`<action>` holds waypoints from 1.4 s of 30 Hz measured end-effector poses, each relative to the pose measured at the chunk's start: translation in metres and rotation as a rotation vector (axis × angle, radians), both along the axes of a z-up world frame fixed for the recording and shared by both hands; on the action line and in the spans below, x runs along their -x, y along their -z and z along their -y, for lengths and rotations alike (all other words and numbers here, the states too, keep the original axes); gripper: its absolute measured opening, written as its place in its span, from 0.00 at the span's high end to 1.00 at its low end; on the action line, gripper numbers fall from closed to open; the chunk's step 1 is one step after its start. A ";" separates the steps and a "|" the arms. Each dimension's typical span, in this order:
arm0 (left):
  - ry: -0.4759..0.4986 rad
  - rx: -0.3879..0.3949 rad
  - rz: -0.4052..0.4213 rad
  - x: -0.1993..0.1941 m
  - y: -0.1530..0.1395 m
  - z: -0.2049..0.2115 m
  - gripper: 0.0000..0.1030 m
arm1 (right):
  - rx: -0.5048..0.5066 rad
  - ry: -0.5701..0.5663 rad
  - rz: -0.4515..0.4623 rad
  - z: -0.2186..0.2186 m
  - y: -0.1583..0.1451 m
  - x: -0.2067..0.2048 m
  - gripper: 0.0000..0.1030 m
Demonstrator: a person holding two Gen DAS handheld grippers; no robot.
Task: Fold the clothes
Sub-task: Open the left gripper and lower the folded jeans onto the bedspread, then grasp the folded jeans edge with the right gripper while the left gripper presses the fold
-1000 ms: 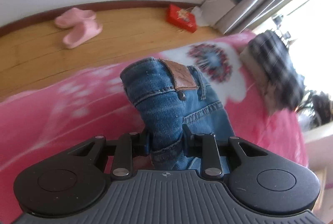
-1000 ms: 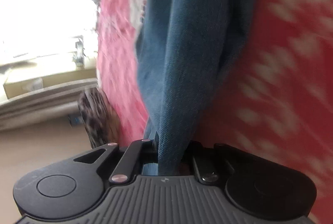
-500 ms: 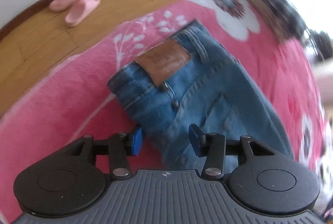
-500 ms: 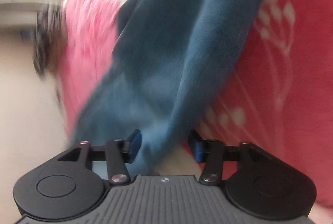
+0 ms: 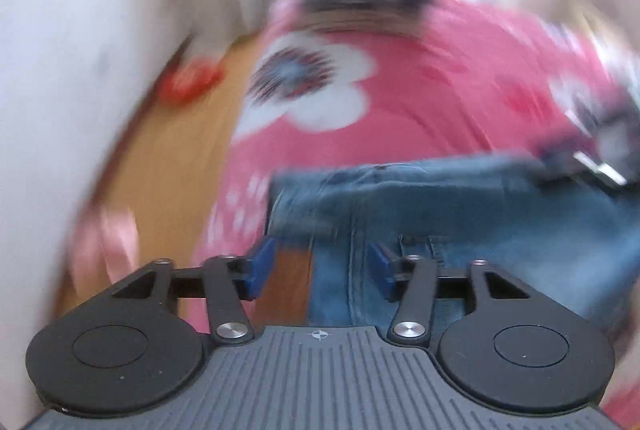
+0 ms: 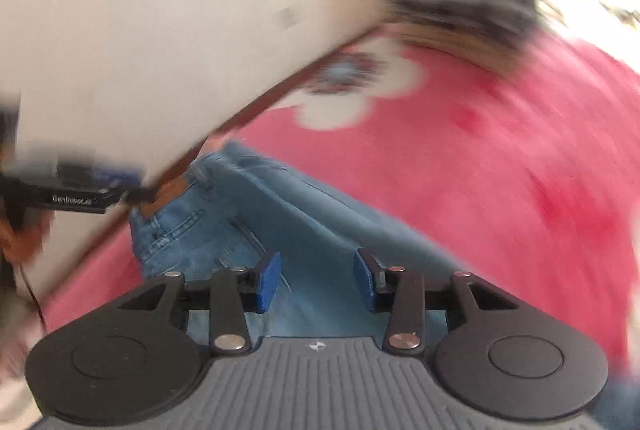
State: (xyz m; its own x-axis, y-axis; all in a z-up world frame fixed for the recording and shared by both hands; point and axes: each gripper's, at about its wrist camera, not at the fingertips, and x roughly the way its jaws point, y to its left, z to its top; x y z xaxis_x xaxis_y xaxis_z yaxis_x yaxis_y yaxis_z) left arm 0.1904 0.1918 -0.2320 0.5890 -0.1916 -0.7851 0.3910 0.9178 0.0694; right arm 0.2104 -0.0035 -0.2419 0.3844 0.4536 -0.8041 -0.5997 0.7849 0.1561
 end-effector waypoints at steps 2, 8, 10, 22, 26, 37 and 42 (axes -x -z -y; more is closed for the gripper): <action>0.168 -0.117 0.078 -0.009 0.007 0.021 0.46 | 0.104 -0.116 0.061 -0.037 0.013 -0.017 0.59; 0.464 -0.237 0.081 -0.037 0.044 0.042 0.48 | 0.217 -0.238 0.037 -0.049 0.031 -0.015 0.59; 0.520 -0.235 0.062 -0.044 0.053 0.044 0.57 | 0.236 -0.251 0.046 -0.048 0.031 -0.010 0.80; 0.451 -0.158 0.164 -0.031 0.022 0.031 0.87 | 0.339 -0.287 0.146 -0.050 0.009 0.010 0.97; 0.430 -0.157 0.129 -0.049 0.033 0.034 0.87 | 0.392 -0.293 0.169 -0.057 0.020 -0.001 0.97; 0.316 -0.037 0.092 -0.049 0.008 0.014 0.71 | 0.441 -0.301 0.145 -0.059 0.071 -0.018 0.97; 0.340 -0.082 0.015 -0.046 0.034 0.030 0.71 | 0.407 -0.261 0.123 -0.055 0.072 -0.022 0.97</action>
State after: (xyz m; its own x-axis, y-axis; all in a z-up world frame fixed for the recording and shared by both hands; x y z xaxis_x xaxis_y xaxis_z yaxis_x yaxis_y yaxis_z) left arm 0.2361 0.1618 -0.2655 0.5137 -0.3157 -0.7978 0.6718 0.7263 0.1452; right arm 0.2322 0.0513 -0.3140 0.4031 0.2058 -0.8917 -0.7789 0.5887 -0.2162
